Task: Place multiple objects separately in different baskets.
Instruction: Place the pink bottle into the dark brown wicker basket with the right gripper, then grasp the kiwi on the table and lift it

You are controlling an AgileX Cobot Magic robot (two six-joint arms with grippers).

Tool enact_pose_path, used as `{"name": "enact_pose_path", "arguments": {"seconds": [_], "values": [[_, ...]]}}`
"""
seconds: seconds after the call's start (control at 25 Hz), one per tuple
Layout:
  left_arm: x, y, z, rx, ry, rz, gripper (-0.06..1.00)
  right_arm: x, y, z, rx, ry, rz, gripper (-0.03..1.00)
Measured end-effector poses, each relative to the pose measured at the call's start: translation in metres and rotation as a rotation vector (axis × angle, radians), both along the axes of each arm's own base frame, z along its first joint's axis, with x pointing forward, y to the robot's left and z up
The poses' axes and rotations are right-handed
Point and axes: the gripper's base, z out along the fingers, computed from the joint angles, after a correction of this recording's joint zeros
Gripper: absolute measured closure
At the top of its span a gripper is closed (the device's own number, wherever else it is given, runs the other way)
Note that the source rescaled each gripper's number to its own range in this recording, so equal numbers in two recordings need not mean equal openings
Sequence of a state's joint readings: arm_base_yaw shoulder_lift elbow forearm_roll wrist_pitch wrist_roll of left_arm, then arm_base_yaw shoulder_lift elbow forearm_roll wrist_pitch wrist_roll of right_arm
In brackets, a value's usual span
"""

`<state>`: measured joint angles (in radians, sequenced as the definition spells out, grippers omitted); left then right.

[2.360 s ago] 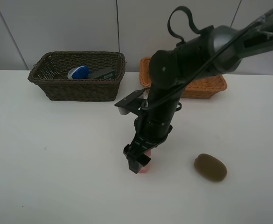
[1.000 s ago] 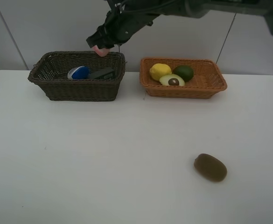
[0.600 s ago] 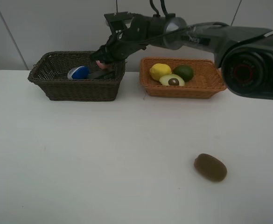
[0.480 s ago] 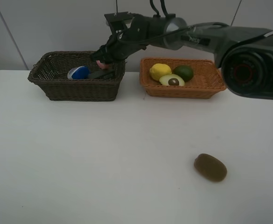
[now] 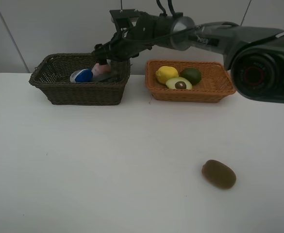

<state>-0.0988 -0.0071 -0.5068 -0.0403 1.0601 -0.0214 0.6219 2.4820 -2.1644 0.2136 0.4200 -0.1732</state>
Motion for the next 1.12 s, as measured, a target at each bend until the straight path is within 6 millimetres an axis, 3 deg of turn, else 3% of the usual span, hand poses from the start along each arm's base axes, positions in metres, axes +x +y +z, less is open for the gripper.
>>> {"name": "enact_pose_path", "arguments": {"seconds": [0.2, 0.32, 0.44, 0.56, 0.68, 0.92, 1.12], "values": [[0.0, 0.0, 0.0, 0.0, 0.0, 0.0, -0.05, -0.004, -0.002, 0.017, 0.0, 0.001, 0.008, -0.02], [0.0, 0.0, 0.0, 0.0, 0.0, 0.0, -0.05, -0.011, -0.007, 0.038, -0.028, 0.027, 0.026, -0.02], [0.0, 0.0, 0.0, 0.0, 0.0, 0.0, -0.05, -0.02, -0.024, 0.068, -0.134, 0.052, 0.046, -0.02], [0.0, 0.0, 0.0, 0.0, 0.0, 0.0, -0.05, -0.031, -0.053, 0.098, -0.272, 0.118, 0.031, -0.02], [0.0, 0.0, 0.0, 0.0, 0.0, 0.0, -0.05, -0.039, -0.086, 0.111, -0.421, 0.24, -0.03, -0.02], [0.0, 0.0, 0.0, 0.0, 0.0, 0.0, -0.05, -0.038, -0.148, 0.109, -0.463, 0.384, -0.217, -0.02], [0.0, 0.0, 0.0, 0.0, 0.0, 0.0, -0.05, -0.068, -0.196, 0.106, -0.486, 0.499, -0.297, -0.02]]}}
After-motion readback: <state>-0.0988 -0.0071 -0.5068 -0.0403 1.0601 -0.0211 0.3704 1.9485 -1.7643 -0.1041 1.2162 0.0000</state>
